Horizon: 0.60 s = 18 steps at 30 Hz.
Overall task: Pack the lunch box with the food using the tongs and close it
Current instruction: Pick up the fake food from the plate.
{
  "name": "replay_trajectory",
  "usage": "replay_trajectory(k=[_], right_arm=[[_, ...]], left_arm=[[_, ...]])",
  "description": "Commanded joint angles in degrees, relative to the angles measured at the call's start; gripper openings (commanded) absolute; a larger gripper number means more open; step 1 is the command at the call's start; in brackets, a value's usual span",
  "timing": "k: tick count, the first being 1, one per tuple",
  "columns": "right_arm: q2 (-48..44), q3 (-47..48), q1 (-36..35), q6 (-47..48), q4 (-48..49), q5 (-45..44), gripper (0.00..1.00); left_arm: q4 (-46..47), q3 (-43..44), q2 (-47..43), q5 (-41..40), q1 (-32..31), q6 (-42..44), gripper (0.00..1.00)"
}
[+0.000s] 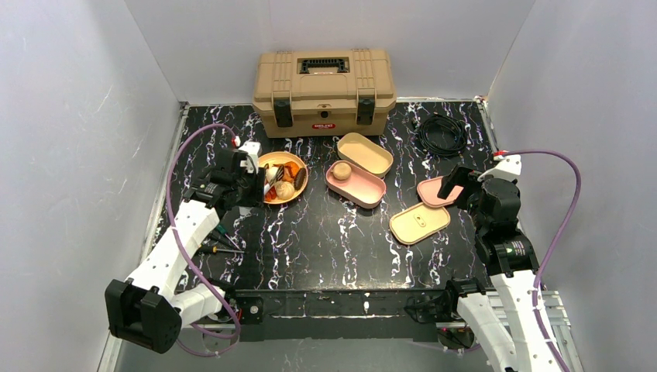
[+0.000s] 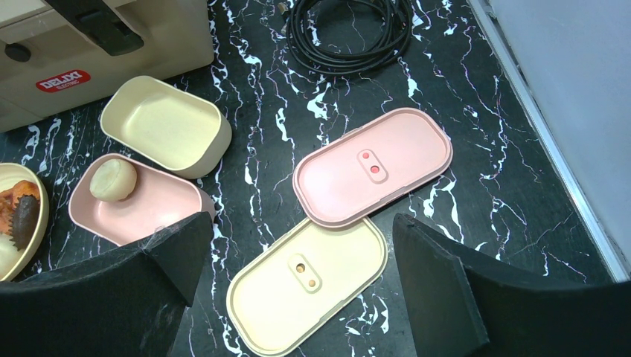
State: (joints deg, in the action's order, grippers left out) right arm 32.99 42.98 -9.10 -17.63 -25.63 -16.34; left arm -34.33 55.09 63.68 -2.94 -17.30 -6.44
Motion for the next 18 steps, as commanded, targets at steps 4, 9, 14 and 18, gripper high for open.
replay_trajectory(k=[4, 9, 14, 18], right_arm=[[-0.2, 1.75, 0.12, 0.4, 1.55, -0.36, 1.0], [-0.09, 1.67, 0.14, 0.31, 1.72, -0.36, 1.0], [-0.12, 1.92, 0.14, 0.39, 1.66, -0.53, 1.0], [-0.17, 1.84, 0.14, 0.4, 1.59, -0.54, 1.0]], left_arm=[[1.94, -0.1, -2.95, 3.74, 0.26, 0.28, 0.18], [3.75, 0.61, -3.91, 8.02, -0.64, -0.37, 0.18], [4.36, 3.02, -2.93, 8.15, -5.88, -1.55, 0.17], [4.5, 6.73, 0.1, 7.45, -11.72, -2.64, 0.17]])
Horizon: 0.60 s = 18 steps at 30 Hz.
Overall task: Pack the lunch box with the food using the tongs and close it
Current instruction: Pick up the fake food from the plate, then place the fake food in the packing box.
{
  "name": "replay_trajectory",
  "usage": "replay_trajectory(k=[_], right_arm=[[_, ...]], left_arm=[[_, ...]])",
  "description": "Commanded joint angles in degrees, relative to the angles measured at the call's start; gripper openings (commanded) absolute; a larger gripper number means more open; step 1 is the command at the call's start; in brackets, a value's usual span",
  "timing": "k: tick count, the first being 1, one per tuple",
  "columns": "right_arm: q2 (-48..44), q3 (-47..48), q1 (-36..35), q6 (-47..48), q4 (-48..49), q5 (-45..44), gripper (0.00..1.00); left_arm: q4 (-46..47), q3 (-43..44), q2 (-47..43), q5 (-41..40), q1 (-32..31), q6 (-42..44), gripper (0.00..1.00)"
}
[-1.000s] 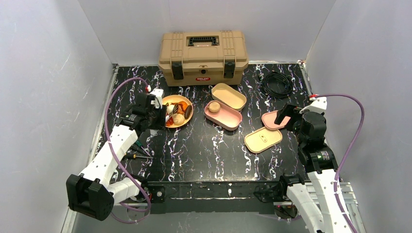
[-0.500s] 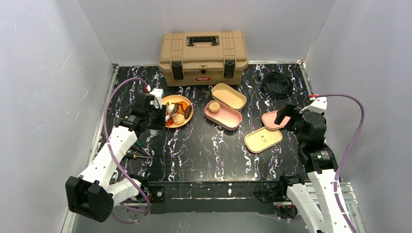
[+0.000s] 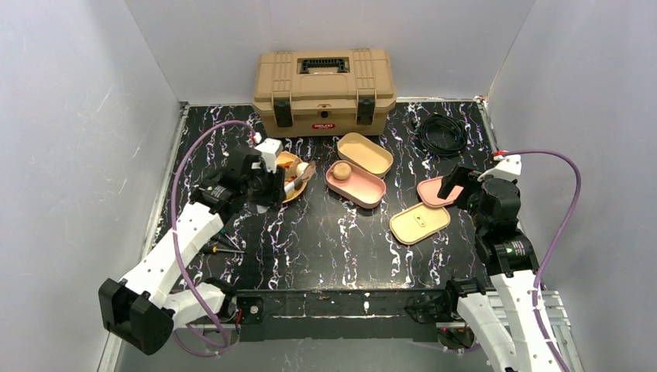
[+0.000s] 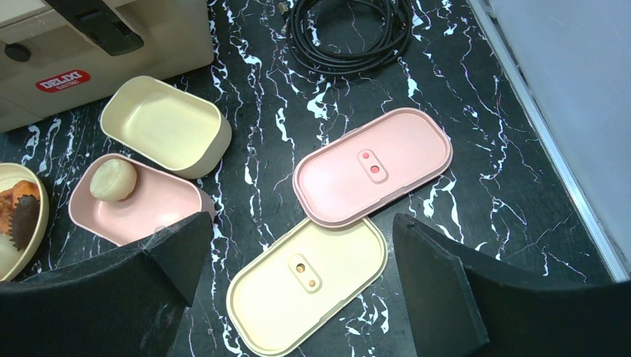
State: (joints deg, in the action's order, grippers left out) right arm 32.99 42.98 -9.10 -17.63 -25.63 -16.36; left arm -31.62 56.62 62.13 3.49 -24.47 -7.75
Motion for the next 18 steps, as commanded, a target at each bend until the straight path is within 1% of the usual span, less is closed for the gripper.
replay_trajectory(k=[1, 4, 12, 18], right_arm=[[-0.13, 1.84, 0.14, 0.36, 1.63, -0.52, 1.0], [-0.19, 1.84, 0.14, 0.38, 1.71, -0.46, 1.0], [-0.55, 1.62, 0.14, 0.31, 1.76, -0.1, 1.0], [-0.9, 1.49, 0.14, 0.26, 1.9, 0.16, 1.0]], left_arm=[[1.82, 6.26, 2.73, 0.44, -6.29, -1.36, 0.17], [2.23, 9.8, 6.36, -0.47, -10.55, -2.11, 0.17], [4.27, 16.81, 18.5, -1.26, -18.21, -3.23, 0.17], [3.09, 21.85, 26.95, -1.23, -18.8, -2.79, 0.17]])
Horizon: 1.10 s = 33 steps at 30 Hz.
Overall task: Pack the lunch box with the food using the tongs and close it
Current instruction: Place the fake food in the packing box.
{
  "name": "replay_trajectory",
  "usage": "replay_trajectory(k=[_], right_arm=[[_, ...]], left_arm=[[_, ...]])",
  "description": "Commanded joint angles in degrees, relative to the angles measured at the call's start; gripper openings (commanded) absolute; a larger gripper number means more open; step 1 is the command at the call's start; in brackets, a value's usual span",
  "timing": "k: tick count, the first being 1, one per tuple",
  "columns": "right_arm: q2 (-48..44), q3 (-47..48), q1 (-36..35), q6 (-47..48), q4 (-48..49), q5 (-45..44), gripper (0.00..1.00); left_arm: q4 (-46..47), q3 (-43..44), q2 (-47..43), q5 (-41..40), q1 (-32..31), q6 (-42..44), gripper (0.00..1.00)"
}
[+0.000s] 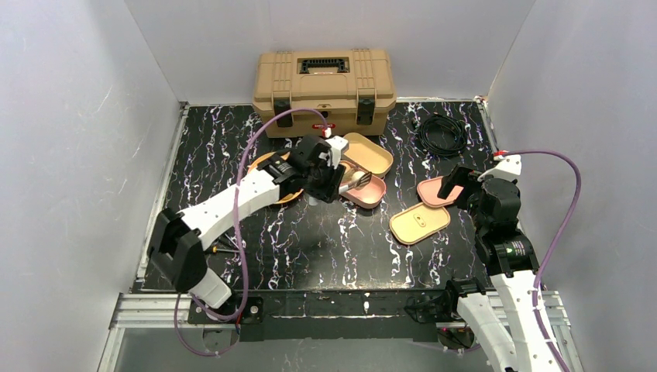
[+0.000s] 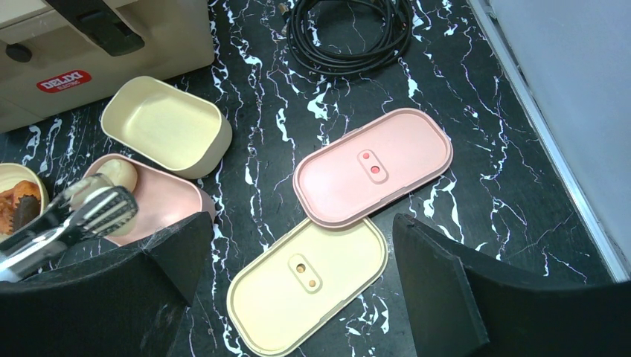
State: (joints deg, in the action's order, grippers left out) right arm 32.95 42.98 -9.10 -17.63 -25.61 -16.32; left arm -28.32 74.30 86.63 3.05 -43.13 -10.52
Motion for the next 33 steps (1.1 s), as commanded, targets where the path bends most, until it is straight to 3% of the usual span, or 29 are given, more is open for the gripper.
replay_trajectory(k=[1, 6, 22, 28, 33], right_arm=[[-0.94, 1.43, 0.14, 0.25, 1.94, 0.12, 1.0], [-0.9, 0.8, 0.14, 0.16, 2.47, 0.36, 1.0], [-0.47, 0.88, 0.14, 0.22, 2.56, 0.33, 1.0], [-0.35, 0.88, 0.14, 0.22, 2.5, 0.41, 1.0], [-0.39, 0.96, 0.14, 0.22, 2.49, 0.32, 1.0]], left_arm=[[-0.6, 4.8, 3.41, -0.92, -0.17, 0.14, 0.17], [-2.66, 7.15, 7.23, -0.85, -0.14, 0.58, 0.18], [-3.15, 7.47, 9.28, -0.73, -0.12, 0.59, 0.43], [-3.06, 7.6, 9.02, -0.89, -0.18, 0.46, 0.46], [-2.26, 7.06, 8.13, -1.35, -0.15, 0.24, 0.43]])
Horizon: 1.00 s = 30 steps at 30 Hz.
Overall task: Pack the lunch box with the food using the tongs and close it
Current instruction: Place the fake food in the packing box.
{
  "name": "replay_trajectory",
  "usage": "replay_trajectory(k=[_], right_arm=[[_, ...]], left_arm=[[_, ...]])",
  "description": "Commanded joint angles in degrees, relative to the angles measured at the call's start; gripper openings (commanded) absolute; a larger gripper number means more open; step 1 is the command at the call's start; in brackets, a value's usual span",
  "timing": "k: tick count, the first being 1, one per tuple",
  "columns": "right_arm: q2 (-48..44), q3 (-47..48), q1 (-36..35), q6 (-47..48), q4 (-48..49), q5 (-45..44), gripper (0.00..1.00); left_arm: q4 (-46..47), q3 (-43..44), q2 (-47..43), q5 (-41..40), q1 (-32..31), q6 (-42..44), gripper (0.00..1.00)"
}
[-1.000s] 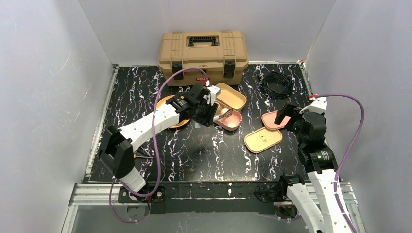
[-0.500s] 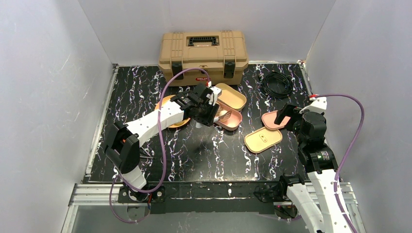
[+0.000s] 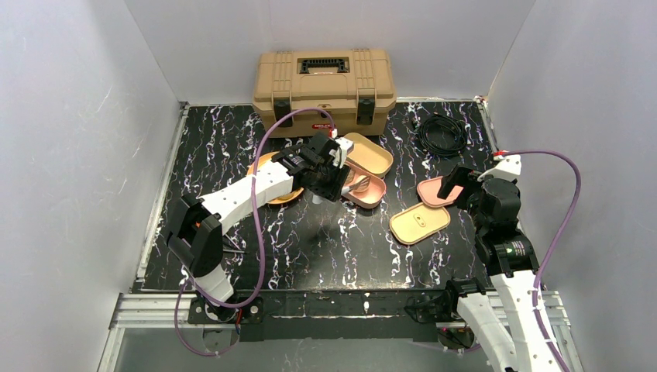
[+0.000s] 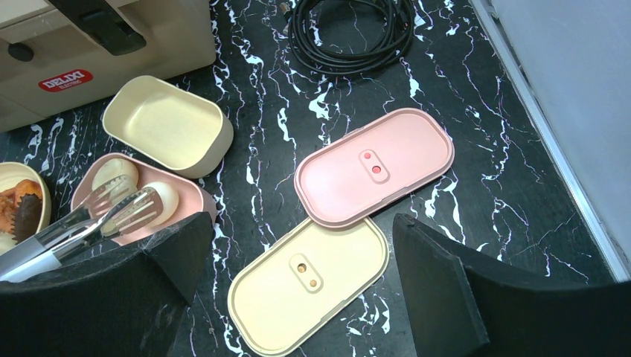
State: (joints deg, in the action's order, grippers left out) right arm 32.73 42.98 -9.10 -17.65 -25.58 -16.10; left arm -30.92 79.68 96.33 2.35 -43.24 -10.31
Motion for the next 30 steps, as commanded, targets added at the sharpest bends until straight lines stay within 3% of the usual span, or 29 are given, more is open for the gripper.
replay_trajectory(k=[1, 17, 25, 30], right_arm=[[-0.16, 0.96, 0.15, 0.25, 2.47, 0.16, 1.0], [-0.18, 1.57, 0.14, 0.25, 1.88, -0.08, 1.0], [-0.14, 1.91, 0.14, 0.42, 1.46, -0.19, 1.0], [0.16, 2.06, 0.14, 0.44, 1.21, -0.18, 1.0]], left_arm=[[0.53, 1.54, -1.85, -0.7, -0.06, 0.02, 0.43], [-3.22, -1.68, -15.07, -6.12, 1.37, 3.83, 0.41], [-2.72, -11.3, -23.0, 1.6, 12.51, 2.37, 0.41], [-2.17, -16.77, -27.44, 0.42, 18.14, 3.53, 0.41]])
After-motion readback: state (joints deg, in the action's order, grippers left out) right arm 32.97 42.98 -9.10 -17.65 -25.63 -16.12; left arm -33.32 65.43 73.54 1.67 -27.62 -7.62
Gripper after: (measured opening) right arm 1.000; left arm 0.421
